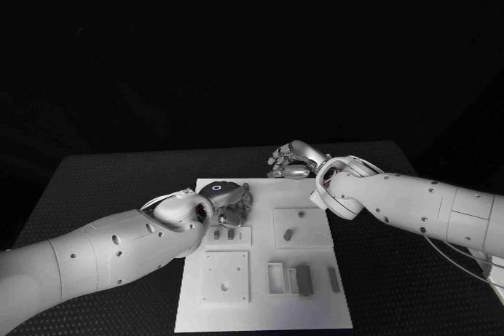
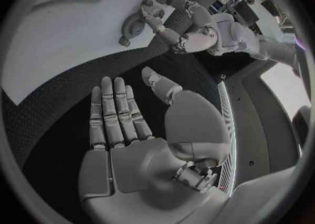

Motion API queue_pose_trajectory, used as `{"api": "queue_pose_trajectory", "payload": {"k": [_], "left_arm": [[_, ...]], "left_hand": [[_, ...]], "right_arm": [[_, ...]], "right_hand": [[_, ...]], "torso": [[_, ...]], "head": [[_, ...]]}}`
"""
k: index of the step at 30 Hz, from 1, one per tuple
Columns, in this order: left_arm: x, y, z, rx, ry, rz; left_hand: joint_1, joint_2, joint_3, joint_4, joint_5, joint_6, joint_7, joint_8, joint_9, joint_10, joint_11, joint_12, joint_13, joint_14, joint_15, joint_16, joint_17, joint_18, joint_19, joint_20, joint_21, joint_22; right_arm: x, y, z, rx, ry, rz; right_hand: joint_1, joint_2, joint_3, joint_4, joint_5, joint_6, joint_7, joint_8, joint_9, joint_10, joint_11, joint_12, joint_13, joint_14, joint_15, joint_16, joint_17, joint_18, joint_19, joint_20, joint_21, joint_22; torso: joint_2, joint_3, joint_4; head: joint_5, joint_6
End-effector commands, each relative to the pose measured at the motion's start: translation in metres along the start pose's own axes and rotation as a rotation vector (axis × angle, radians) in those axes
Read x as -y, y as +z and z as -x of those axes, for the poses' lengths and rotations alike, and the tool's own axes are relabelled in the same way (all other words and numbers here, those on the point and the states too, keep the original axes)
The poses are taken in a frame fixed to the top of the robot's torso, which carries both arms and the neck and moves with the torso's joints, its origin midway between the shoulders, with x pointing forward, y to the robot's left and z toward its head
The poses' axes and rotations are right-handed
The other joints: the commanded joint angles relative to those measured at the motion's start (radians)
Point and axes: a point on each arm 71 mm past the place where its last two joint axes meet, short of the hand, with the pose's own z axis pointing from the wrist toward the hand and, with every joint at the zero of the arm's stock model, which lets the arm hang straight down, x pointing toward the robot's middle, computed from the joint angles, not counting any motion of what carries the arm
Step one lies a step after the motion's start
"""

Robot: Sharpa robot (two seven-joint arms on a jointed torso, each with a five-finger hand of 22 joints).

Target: Assemble the parts on the task board

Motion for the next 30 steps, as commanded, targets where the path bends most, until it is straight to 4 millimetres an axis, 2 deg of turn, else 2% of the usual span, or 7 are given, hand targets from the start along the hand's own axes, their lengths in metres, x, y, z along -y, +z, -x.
{"api": "queue_pose_trajectory", "payload": {"k": [1, 16, 24, 30], "left_arm": [[0.002, 0.002, -0.002, -0.01, 0.005, -0.009], [0.003, 0.003, -0.014, -0.069, 0.023, 0.002], [0.001, 0.002, -0.017, -0.102, 0.051, 0.005], [0.004, 0.001, -0.019, -0.137, 0.068, -0.001]], "left_hand": [[0.01, 0.006, 0.007, 0.001, 0.002, -0.002, 0.0, -0.001, -0.001, 0.009, -0.003, -0.004, 0.002, 0.006, -0.004, 0.005, 0.003, 0.023, 0.006, -0.001, 0.007, 0.002], [0.034, 0.024, 0.033, 0.0, 0.001, 0.02, 0.016, 0.005, -0.002, 0.043, -0.012, -0.006, 0.007, 0.015, -0.013, 0.012, 0.019, 0.022, 0.015, -0.007, 0.014, 0.017], [0.037, 0.024, 0.041, 0.0, 0.0, 0.035, 0.016, 0.01, -0.002, 0.062, -0.018, -0.005, 0.012, 0.021, -0.017, 0.013, 0.025, 0.02, 0.019, -0.011, 0.015, 0.023], [0.032, 0.025, 0.039, 0.002, -0.001, 0.04, 0.016, 0.011, -0.002, 0.07, -0.021, -0.006, 0.015, 0.024, -0.019, 0.014, 0.029, 0.019, 0.023, -0.013, 0.017, 0.027]], "right_arm": [[-0.002, 0.0, -0.002, -0.013, 0.003, 0.014], [-0.003, 0.0, -0.003, -0.023, 0.003, 0.014], [-0.002, 0.0, -0.003, -0.028, 0.003, 0.013], [-0.003, 0.001, -0.004, -0.03, 0.004, 0.013]], "right_hand": [[0.008, 0.002, -0.009, 0.0, -0.001, -0.007, -0.002, 0.004, -0.002, 0.003, 0.003, -0.006, -0.002, 0.003, 0.001, -0.006, 0.002, -0.013, -0.006, 0.003, -0.007, 0.002], [0.007, 0.002, -0.011, 0.001, -0.002, -0.007, -0.002, 0.005, -0.003, 0.004, 0.003, -0.005, -0.01, 0.005, 0.001, -0.011, 0.004, -0.012, -0.005, 0.003, -0.009, 0.003], [0.005, 0.002, -0.013, 0.002, -0.002, -0.007, -0.002, 0.006, -0.004, 0.004, 0.003, -0.004, -0.014, 0.006, 0.001, -0.015, 0.005, -0.012, -0.004, 0.004, -0.011, 0.004], [0.003, 0.001, -0.014, 0.003, -0.002, -0.007, -0.002, 0.006, -0.005, 0.004, 0.003, -0.004, -0.018, 0.007, 0.002, -0.017, 0.006, -0.012, -0.004, 0.004, -0.012, 0.005]], "torso": [[0.0, 0.0004, -0.0005], [0.001, 0.0004, -0.0008], [0.0, -0.0004, 0.0013], [-0.001, -0.0008, -0.0005]], "head": [[0.0, -0.002], [-0.005, -0.008], [-0.008, -0.013], [-0.012, -0.013]]}}
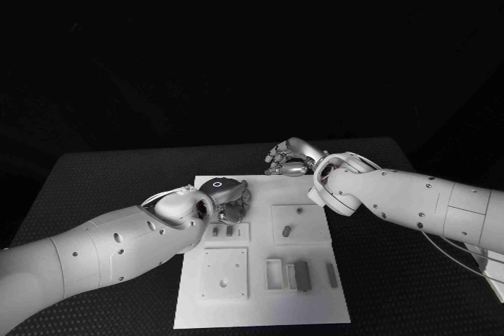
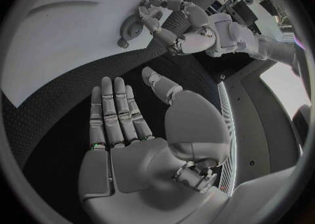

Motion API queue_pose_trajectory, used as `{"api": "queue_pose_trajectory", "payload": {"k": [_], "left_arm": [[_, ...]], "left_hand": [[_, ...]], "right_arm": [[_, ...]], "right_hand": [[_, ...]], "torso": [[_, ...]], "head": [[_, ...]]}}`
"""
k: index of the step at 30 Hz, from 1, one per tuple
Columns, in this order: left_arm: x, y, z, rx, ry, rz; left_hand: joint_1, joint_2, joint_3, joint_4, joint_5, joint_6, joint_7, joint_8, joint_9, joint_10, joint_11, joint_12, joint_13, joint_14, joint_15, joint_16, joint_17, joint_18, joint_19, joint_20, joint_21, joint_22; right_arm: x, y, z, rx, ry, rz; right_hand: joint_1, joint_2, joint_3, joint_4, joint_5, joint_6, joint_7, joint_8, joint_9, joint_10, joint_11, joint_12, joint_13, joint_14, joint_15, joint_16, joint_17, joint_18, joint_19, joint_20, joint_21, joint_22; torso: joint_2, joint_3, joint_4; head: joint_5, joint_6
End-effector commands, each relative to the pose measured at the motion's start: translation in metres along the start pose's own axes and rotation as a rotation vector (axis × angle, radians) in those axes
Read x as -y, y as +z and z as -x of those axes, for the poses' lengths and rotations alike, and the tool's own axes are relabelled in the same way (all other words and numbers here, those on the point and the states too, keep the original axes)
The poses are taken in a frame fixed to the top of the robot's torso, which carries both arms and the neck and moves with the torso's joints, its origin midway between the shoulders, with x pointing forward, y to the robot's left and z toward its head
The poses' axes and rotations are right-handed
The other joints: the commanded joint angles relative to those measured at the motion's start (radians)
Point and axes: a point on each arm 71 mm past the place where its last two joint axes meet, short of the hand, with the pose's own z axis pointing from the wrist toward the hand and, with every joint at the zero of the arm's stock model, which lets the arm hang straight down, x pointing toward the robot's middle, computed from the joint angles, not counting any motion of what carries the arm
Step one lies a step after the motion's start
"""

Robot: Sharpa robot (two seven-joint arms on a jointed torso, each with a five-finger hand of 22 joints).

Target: Assemble the parts on the task board

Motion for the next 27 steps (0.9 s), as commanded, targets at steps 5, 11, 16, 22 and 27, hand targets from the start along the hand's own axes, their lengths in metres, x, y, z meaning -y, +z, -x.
{"api": "queue_pose_trajectory", "payload": {"k": [5, 11, 16, 22, 27], "left_arm": [[0.0045, -0.0022, -0.0194, -0.137, 0.06, -0.003], [0.0022, -0.0026, -0.0199, -0.142, 0.088, 0.007], [0.0008, -0.0029, -0.0207, -0.151, 0.098, 0.012], [0.0023, -0.0024, -0.0215, -0.157, 0.114, 0.004], [0.0027, -0.0026, -0.0213, -0.15, 0.121, 0.002]], "left_hand": [[-0.002, 0.004, -0.001, 0.0, -0.001, 0.005, 0.002, 0.002, -0.004, 0.01, -0.003, 0.001, 0.003, 0.009, -0.003, 0.007, 0.005, 0.017, 0.011, -0.004, 0.007, 0.005], [0.002, 0.001, -0.002, -0.002, -0.002, -0.002, -0.004, -0.004, -0.007, 0.019, -0.007, 0.001, 0.007, 0.016, -0.007, 0.009, 0.01, 0.017, 0.018, -0.008, 0.01, 0.009], [0.004, 0.001, -0.002, -0.002, -0.002, -0.004, -0.005, -0.006, -0.008, 0.011, -0.004, -0.006, 0.005, 0.016, -0.007, 0.008, 0.011, 0.017, 0.019, -0.009, 0.009, 0.01], [0.008, 0.006, -0.001, -0.001, -0.003, 0.002, -0.004, -0.003, -0.008, 0.018, -0.006, -0.006, 0.008, 0.024, -0.009, 0.011, 0.014, 0.018, 0.026, -0.011, 0.012, 0.013], [0.016, 0.016, 0.001, -0.001, -0.003, 0.033, -0.008, 0.011, -0.004, 0.056, -0.022, -0.001, 0.021, 0.059, -0.025, 0.023, 0.03, 0.02, 0.059, -0.024, 0.027, 0.029]], "right_arm": [[-0.0021, 0.0004, -0.0024, -0.019, 0.001, 0.012], [-0.002, 0.0, -0.0023, -0.02, 0.002, 0.012], [-0.0021, -0.0002, -0.0022, -0.019, 0.002, 0.012], [-0.0024, 0.0, -0.0024, -0.02, 0.002, 0.014], [-0.0027, 0.0002, -0.0026, -0.019, 0.002, 0.015]], "right_hand": [[0.002, 0.001, -0.007, 0.0, -0.001, -0.007, -0.002, 0.007, -0.002, 0.004, 0.003, -0.004, -0.005, 0.006, 0.002, -0.008, 0.002, -0.013, -0.005, 0.004, -0.006, 0.002], [0.001, 0.001, -0.007, 0.0, -0.001, -0.007, -0.002, 0.007, -0.003, 0.004, 0.004, -0.004, -0.007, 0.006, 0.002, -0.01, 0.003, -0.013, -0.005, 0.004, -0.007, 0.003], [0.001, 0.001, -0.008, 0.0, -0.002, -0.007, -0.002, 0.007, -0.003, 0.004, 0.004, -0.004, -0.008, 0.006, 0.003, -0.011, 0.003, -0.013, -0.005, 0.005, -0.007, 0.003], [0.0, 0.001, -0.008, 0.001, -0.002, -0.007, -0.002, 0.007, -0.004, 0.004, 0.004, -0.003, -0.01, 0.007, 0.003, -0.013, 0.004, -0.013, -0.006, 0.005, -0.008, 0.004], [-0.001, 0.001, -0.009, 0.002, -0.002, -0.007, -0.002, 0.008, -0.004, 0.004, 0.004, -0.003, -0.012, 0.007, 0.003, -0.014, 0.005, -0.013, -0.006, 0.005, -0.009, 0.004]], "torso": [[0.0, 0.0007, -0.002], [0.0, -0.0002, 0.0007], [0.0, 0.0009, 0.0001], [0.001, -0.0002, -0.001], [0.0, -0.0001, -0.0007]], "head": [[-0.003, -0.001], [-0.004, -0.003], [-0.003, -0.003], [-0.002, -0.003], [-0.001, -0.004]]}}
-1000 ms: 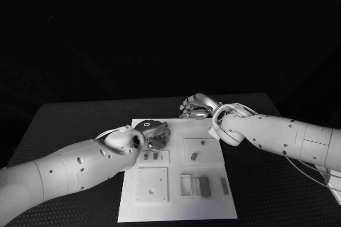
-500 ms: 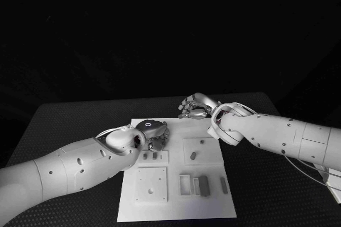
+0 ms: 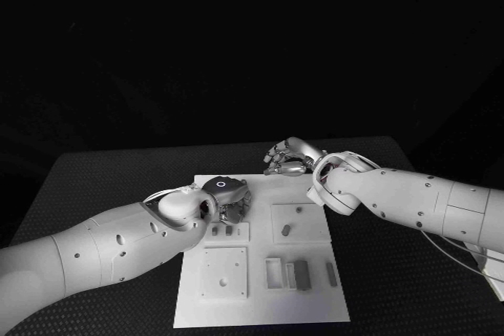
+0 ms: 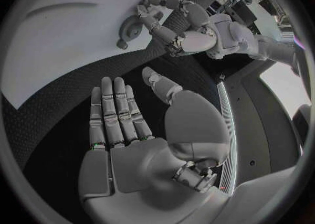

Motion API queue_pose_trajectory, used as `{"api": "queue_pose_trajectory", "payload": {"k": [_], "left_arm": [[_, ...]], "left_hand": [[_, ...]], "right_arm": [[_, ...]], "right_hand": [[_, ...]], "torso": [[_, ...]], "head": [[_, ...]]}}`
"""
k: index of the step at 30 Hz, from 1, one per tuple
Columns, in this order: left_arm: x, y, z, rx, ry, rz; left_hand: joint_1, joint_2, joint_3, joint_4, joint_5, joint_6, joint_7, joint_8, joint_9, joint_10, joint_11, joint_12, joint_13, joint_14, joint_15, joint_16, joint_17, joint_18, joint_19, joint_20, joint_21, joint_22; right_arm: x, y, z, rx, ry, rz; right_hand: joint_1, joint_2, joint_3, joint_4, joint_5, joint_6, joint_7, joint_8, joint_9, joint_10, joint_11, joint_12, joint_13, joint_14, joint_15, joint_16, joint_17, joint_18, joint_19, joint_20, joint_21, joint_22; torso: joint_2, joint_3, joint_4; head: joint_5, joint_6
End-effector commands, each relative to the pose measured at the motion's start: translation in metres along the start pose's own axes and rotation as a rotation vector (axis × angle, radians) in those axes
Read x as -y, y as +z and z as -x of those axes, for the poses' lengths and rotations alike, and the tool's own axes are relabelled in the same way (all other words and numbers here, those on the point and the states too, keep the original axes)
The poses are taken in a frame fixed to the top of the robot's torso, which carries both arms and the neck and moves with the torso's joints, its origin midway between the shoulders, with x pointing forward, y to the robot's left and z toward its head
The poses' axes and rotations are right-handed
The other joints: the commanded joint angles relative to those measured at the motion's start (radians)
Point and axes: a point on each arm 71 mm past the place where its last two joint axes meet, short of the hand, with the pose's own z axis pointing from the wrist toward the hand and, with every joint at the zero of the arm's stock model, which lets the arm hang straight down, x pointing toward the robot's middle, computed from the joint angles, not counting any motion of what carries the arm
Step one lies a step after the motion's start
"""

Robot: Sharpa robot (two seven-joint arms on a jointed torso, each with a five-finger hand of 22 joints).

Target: Assemble the parts on the task board

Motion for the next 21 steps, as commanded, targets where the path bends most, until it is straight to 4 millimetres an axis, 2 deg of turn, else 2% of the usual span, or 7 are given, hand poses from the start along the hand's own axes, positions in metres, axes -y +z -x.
{"api": "queue_pose_trajectory", "payload": {"k": [1, 12, 21], "left_arm": [[-0.0018, -0.0043, -0.0222, -0.12, 0.025, 0.016], [-0.004, -0.006, -0.0188, -0.059, 0.021, 0.014], [-0.0073, -0.0081, -0.0157, -0.008, 0.018, 0.012]], "left_hand": [[0.008, 0.009, 0.003, -0.001, -0.002, 0.015, -0.002, 0.007, 0.003, 0.016, -0.005, 0.006, 0.005, 0.015, -0.004, 0.006, 0.007, 0.021, 0.015, -0.004, 0.009, 0.006], [0.022, 0.032, 0.025, -0.001, -0.002, 0.071, -0.024, 0.032, 0.016, 0.082, -0.033, 0.013, 0.026, 0.082, -0.034, 0.024, 0.037, 0.023, 0.08, -0.032, 0.033, 0.032], [0.023, 0.035, 0.03, -0.001, -0.002, 0.078, -0.028, 0.034, 0.019, 0.092, -0.037, 0.011, 0.03, 0.097, -0.039, 0.026, 0.043, 0.023, 0.095, -0.037, 0.037, 0.037]], "right_arm": [[-0.0014, 0.0002, -0.0013, -0.012, 0.0, 0.012], [-0.0016, 0.0006, -0.0014, -0.011, 0.001, 0.014], [-0.0019, 0.0007, -0.0015, -0.01, 0.001, 0.016]], "right_hand": [[-0.001, 0.002, -0.006, -0.001, -0.002, -0.007, -0.002, 0.004, -0.001, 0.004, 0.004, -0.003, -0.002, 0.006, 0.004, -0.006, 0.002, -0.013, -0.002, 0.001, -0.005, 0.001], [-0.003, 0.001, -0.007, 0.0, -0.002, -0.007, -0.002, 0.005, -0.002, 0.004, 0.004, -0.002, -0.005, 0.007, 0.004, -0.008, 0.003, -0.013, -0.002, 0.001, -0.006, 0.002], [-0.004, 0.001, -0.007, 0.0, -0.001, -0.007, -0.002, 0.005, -0.003, 0.005, 0.004, -0.001, -0.007, 0.008, 0.004, -0.01, 0.004, -0.013, -0.001, 0.001, -0.007, 0.003]], "torso": [[0.0, -0.0006, 0.0002], [0.0, -0.0007, 0.0006], [0.0, 0.0, -0.0005]], "head": [[0.001, 0.0], [0.003, -0.001], [0.006, 0.002]]}}
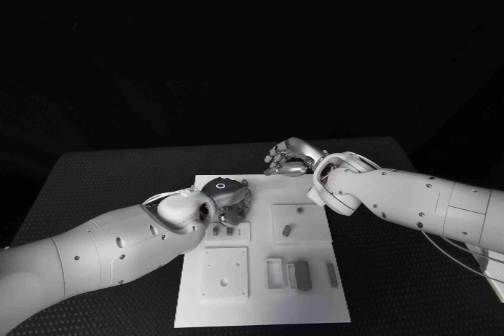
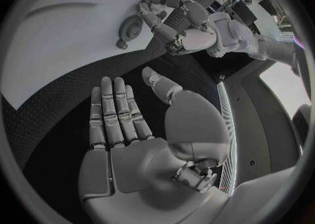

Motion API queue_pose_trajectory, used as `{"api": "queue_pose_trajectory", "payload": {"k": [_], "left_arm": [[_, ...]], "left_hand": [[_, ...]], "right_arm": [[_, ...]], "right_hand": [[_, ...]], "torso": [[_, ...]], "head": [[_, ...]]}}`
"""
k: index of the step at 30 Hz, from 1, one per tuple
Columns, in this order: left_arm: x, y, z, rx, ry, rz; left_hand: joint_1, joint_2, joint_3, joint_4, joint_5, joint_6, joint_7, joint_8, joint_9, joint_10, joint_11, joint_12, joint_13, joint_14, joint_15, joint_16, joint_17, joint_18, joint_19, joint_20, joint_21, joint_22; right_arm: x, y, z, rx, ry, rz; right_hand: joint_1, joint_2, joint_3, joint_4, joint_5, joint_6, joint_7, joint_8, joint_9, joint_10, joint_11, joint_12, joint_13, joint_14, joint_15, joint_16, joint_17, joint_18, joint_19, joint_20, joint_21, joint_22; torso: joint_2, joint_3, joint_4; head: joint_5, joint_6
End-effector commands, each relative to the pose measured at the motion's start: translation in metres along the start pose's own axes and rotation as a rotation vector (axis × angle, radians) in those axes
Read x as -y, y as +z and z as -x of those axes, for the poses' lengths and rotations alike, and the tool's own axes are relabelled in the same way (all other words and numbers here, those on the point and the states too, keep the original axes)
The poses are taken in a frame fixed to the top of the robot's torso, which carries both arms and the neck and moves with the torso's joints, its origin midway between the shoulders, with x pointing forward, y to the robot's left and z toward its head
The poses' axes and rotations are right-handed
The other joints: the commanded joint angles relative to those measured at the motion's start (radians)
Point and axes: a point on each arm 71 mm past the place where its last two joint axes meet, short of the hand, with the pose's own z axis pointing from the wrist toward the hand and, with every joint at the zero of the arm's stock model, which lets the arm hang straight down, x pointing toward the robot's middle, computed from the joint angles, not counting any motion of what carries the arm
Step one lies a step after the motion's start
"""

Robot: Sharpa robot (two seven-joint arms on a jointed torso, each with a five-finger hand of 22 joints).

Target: Assemble the parts on the task board

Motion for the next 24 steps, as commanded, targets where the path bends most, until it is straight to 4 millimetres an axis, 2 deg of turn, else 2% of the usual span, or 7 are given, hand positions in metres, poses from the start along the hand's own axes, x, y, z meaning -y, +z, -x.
{"api": "queue_pose_trajectory", "payload": {"k": [1, 14, 24], "left_arm": [[-0.006, -0.005, -0.011, -0.028, 0.009, 0.016], [-0.011, -0.013, -0.005, 0.021, -0.045, 0.017], [-0.017, -0.018, 0.018, 0.085, -0.123, 0.029]], "left_hand": [[0.011, 0.023, 0.007, 0.0, 0.001, 0.009, -0.001, 0.004, 0.002, 0.01, -0.001, 0.002, 0.015, 0.011, -0.001, 0.006, 0.001, 0.054, 0.01, 0.0, 0.007, 0.001], [0.01, 0.023, 0.01, 0.001, 0.0, 0.013, -0.003, 0.005, 0.004, 0.015, -0.003, 0.0, 0.018, 0.017, -0.003, 0.004, 0.004, 0.054, 0.016, -0.002, 0.008, 0.004], [0.009, 0.022, 0.011, 0.001, 0.0, 0.014, -0.003, 0.005, 0.004, 0.017, -0.004, -0.001, 0.019, 0.02, -0.004, 0.004, 0.006, 0.054, 0.02, -0.003, 0.008, 0.005]], "right_arm": [[-0.001, 0.0, -0.001, -0.009, 0.001, 0.014], [0.0, 0.0, 0.0, -0.006, 0.0, 0.012], [0.001, 0.0, 0.001, -0.006, -0.001, 0.01]], "right_hand": [[-0.004, 0.001, -0.007, 0.0, -0.001, -0.007, -0.002, 0.005, -0.002, 0.005, 0.004, -0.001, -0.002, 0.004, 0.0, -0.006, 0.002, -0.013, -0.002, 0.001, -0.004, 0.001], [-0.004, 0.001, -0.007, 0.0, -0.001, -0.007, -0.002, 0.006, -0.003, 0.005, 0.004, -0.001, -0.004, 0.004, 0.0, -0.009, 0.003, -0.013, -0.002, 0.001, -0.005, 0.002], [-0.004, 0.001, -0.008, 0.0, -0.001, -0.007, -0.002, 0.006, -0.003, 0.005, 0.004, 0.0, -0.006, 0.004, 0.0, -0.01, 0.004, -0.013, -0.002, 0.002, -0.006, 0.003]], "torso": [[0.0, 0.0007, -0.0004], [-0.001, 0.0005, 0.0003], [-0.001, -0.0003, 0.0017]], "head": [[0.001, 0.001], [0.0, 0.003], [0.0, 0.006]]}}
